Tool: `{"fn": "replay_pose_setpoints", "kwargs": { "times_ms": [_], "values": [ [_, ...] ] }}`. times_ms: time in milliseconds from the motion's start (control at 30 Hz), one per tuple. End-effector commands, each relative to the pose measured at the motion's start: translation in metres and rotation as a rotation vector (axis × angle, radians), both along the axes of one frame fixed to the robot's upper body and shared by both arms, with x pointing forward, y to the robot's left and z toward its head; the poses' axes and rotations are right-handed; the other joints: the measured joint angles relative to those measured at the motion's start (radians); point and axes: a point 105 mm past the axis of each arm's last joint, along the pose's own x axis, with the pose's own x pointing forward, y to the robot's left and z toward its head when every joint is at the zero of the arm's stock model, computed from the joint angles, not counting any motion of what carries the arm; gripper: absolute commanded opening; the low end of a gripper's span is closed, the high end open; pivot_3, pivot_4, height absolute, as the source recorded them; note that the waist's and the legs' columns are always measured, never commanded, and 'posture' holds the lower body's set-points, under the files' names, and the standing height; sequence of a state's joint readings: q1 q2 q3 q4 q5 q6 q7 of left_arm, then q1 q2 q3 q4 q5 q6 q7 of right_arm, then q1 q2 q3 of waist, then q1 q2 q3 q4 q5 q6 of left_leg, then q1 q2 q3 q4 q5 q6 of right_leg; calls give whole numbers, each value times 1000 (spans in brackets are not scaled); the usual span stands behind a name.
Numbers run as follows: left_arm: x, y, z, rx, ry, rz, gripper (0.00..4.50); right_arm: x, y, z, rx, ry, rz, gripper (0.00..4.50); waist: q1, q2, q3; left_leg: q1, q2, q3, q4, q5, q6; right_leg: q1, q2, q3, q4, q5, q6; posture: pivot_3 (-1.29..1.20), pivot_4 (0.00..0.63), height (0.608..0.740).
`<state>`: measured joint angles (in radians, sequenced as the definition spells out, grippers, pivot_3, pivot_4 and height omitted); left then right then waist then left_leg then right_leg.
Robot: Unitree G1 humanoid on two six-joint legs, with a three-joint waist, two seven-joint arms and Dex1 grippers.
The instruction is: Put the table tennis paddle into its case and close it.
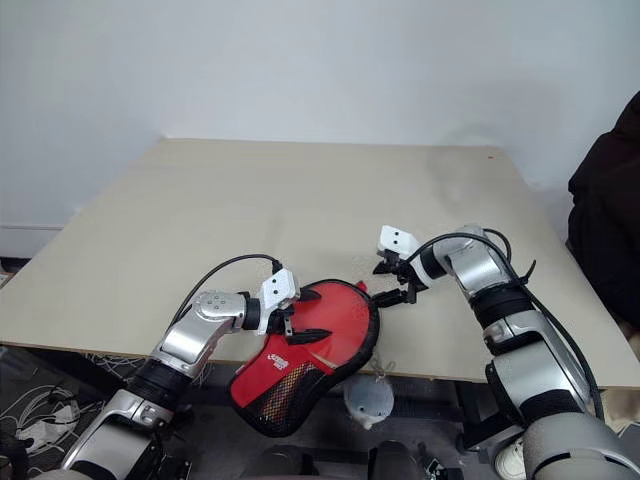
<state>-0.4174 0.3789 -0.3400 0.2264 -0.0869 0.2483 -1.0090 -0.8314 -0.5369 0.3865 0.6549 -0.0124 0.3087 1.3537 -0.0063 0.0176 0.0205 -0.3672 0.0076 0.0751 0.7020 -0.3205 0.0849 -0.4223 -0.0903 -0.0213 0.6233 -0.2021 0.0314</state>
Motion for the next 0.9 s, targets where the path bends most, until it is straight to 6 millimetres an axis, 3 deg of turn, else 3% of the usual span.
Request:
{"fn": "replay_pose_setpoints", "kwargs": {
  "times_ms": [33,100,233,433,667,900],
  "values": [
    [-5,5,-21,62,45,24,4500,-1,-2,10,19,-22,-6,4436,2,0,0,1,0,0,0,0,0,1,1,0,0,0,0,0,0,740],
    [-5,4,-20,59,37,22,4500,-5,-2,7,18,-12,-5,4436,3,0,0,3,1,1,0,0,0,3,2,1,0,0,0,0,0,740],
    [-4,4,-18,30,52,43,3821,-11,-7,1,16,14,-27,4500,4,0,0,7,2,1,1,-3,5,7,3,2,-1,0,1,0,0,740],
    [-5,6,-18,15,72,57,2173,-23,-13,-5,19,67,-50,4500,3,0,0,9,3,0,4,-3,6,10,3,2,0,1,3,0,0,740],
    [3,8,-15,28,16,86,214,-32,-6,-9,34,111,-45,4500,3,0,0,8,3,0,5,-3,5,9,3,2,0,1,2,0,0,740],
    [25,19,-5,5,0,193,57,-31,8,-10,87,167,-90,4500,-2,-1,1,8,3,-1,5,-2,5,7,4,3,0,3,0,0,0,740]
  ]
}}
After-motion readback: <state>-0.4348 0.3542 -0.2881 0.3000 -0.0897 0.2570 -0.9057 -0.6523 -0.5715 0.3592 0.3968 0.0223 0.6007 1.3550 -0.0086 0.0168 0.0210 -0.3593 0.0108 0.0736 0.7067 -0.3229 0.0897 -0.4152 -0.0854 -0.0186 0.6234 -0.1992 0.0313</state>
